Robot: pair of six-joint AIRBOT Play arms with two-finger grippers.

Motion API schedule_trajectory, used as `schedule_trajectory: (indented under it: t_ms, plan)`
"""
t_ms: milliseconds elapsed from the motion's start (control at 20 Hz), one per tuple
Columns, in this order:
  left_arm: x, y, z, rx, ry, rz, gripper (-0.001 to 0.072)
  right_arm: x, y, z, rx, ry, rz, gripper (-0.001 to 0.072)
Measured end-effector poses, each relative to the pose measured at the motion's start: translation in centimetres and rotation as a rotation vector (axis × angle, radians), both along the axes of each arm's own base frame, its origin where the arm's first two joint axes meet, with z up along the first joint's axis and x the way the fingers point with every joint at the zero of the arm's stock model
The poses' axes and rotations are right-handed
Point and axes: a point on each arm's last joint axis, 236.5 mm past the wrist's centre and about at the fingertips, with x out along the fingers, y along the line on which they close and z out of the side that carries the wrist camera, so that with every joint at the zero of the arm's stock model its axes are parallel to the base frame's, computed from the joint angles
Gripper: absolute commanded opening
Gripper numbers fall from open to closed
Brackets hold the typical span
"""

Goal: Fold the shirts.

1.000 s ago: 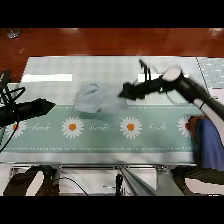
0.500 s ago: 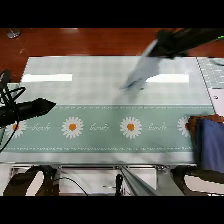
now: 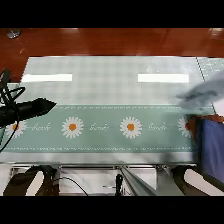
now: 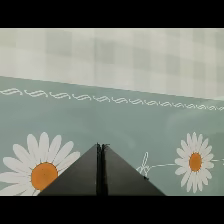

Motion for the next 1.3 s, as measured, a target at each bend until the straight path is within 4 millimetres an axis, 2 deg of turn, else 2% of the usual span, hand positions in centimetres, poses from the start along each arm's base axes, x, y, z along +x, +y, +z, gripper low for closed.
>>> schedule_trajectory:
  t_ms: [200,350,400,450,500,600,700,750,800,850,900,950,1050,1100,1200,1300]
  plan:
    - [0.0,0.0,0.1,-0.003,-0.001,0.0,0.0024,-8.1,-4.8,-3.0,-0.049,0.122,-0.279,0.0025]
    - [0.0,-0.1,0.1,-0.006,-0.001,0.001,0.0024,-15.9,-7.9,-5.2,-0.17,0.243,-0.498,0.0026]
    - [0.0,-0.1,0.1,-0.006,-0.002,0.001,0.0024,-18.8,-8.6,-5.9,-0.218,0.293,-0.562,0.0101]
    - [0.1,-0.1,0.1,-0.007,-0.003,0.0,0.0024,-21.6,-8.9,-6.8,-0.255,0.341,-0.627,0.0438]
    - [0.0,-0.2,0.1,-0.008,-0.003,-0.002,0.0024,-23.7,-8.9,-7.5,-0.279,0.38,-0.68,0.0635]
    - [0.1,-0.5,0.2,-0.008,-0.009,-0.009,0.0024,-26.7,-8.6,-9.4,-0.3,0.447,-0.748,0.063]
    - [0.2,-0.8,0.4,-0.007,-0.021,-0.016,0.0023,-27.4,-8.6,-10.7,-0.302,0.469,-0.759,0.0614]
    - [0.4,-0.9,0.5,-0.007,-0.027,-0.017,0.0023,-26.9,-8.9,-11.0,-0.298,0.456,-0.742,0.052]
    - [0.8,-0.9,0.8,-0.005,-0.041,-0.013,0.0023,-25.8,-9.0,-11.2,-0.28,0.426,-0.712,0.0239]
    - [1.3,-0.9,1.4,-0.005,-0.054,-0.012,0.0023,-23.8,-9.2,-11.2,-0.254,0.367,-0.677,0.0068]
    - [2.0,-0.9,2.1,-0.003,-0.065,-0.015,0.0023,-21.2,-9.1,-11.0,-0.21,0.285,-0.628,0.0025]
    - [3.0,-1.0,3.3,0.0,-0.084,-0.024,0.0023,-17.6,-8.5,-10.5,-0.146,0.175,-0.563,0.0025]
    - [5.0,-1.9,6.0,0.01,-0.117,-0.076,0.0023,-9.5,-6.0,-8.0,-0.014,-0.078,-0.394,0.0024]
    - [6.1,-2.8,7.6,0.01,-0.14,-0.11,0.0023,-5.6,-4.0,-6.4,0.046,-0.192,-0.294,0.0024]
    - [7.8,-5.6,10.4,0.015,-0.178,-0.207,0.0022,-0.2,0.8,-4.4,0.124,-0.32,-0.101,0.0025]
    - [8.8,-8.4,11.6,0.051,-0.199,-0.302,0.0023,3.4,6.9,-5.0,0.148,-0.331,0.11,0.0025]
